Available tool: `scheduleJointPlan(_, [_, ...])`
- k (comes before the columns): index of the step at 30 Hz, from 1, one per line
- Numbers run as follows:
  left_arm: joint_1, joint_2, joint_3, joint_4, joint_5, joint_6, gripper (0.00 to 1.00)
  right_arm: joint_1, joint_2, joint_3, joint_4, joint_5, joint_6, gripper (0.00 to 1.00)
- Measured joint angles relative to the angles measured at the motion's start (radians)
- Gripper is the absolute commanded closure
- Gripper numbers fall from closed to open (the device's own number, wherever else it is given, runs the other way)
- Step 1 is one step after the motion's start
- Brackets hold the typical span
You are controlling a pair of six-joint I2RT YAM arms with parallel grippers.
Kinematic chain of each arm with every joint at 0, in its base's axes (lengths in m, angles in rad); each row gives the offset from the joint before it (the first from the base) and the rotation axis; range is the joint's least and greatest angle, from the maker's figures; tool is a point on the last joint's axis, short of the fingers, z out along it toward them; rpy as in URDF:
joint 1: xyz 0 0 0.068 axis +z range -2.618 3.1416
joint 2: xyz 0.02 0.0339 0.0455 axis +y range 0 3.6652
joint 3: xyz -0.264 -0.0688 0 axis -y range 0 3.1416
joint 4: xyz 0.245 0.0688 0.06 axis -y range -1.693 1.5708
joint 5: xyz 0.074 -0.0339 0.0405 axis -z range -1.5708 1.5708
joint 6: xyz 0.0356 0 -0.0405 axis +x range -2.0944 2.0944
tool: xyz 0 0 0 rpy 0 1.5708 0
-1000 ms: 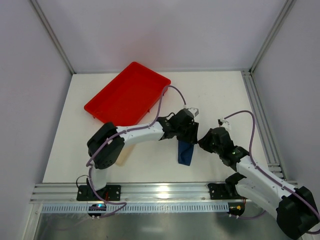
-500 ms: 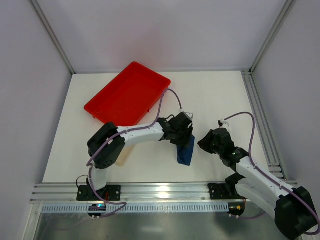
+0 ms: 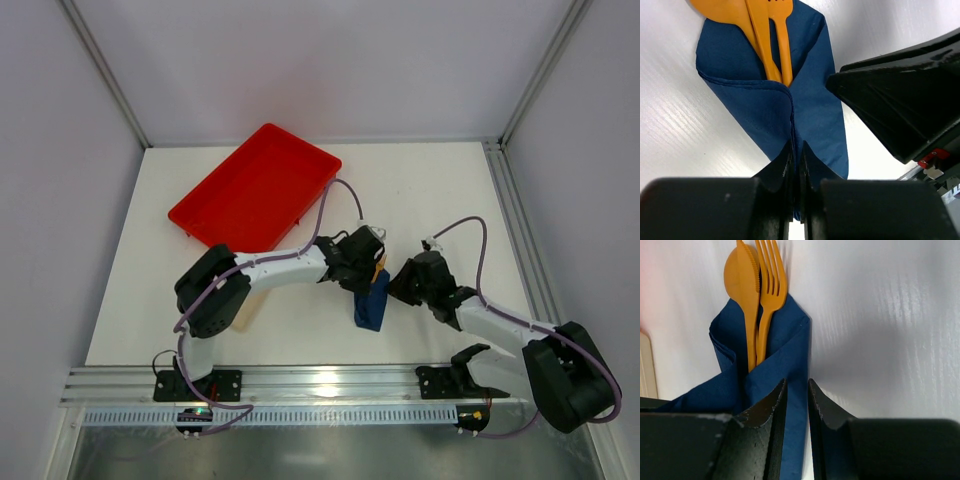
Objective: Place the utensils on the paper napkin and roll it up
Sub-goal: Roll the napkin at the center of the board.
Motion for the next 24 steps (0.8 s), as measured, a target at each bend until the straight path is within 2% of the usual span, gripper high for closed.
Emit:
scheduleJointPlan(9, [-0.016,0.0,-0.009,0.037,0.001,0.042,1.0,0.008,0.063,0.0,0.095,-0.019,0.016,0.75])
scheduleJointPlan(24, [-0.028,-0.021,-0.126,0.17,0.027,0.076,1.0,0.071,0.153,0.002,0.209,-0.014,0.082,0.78])
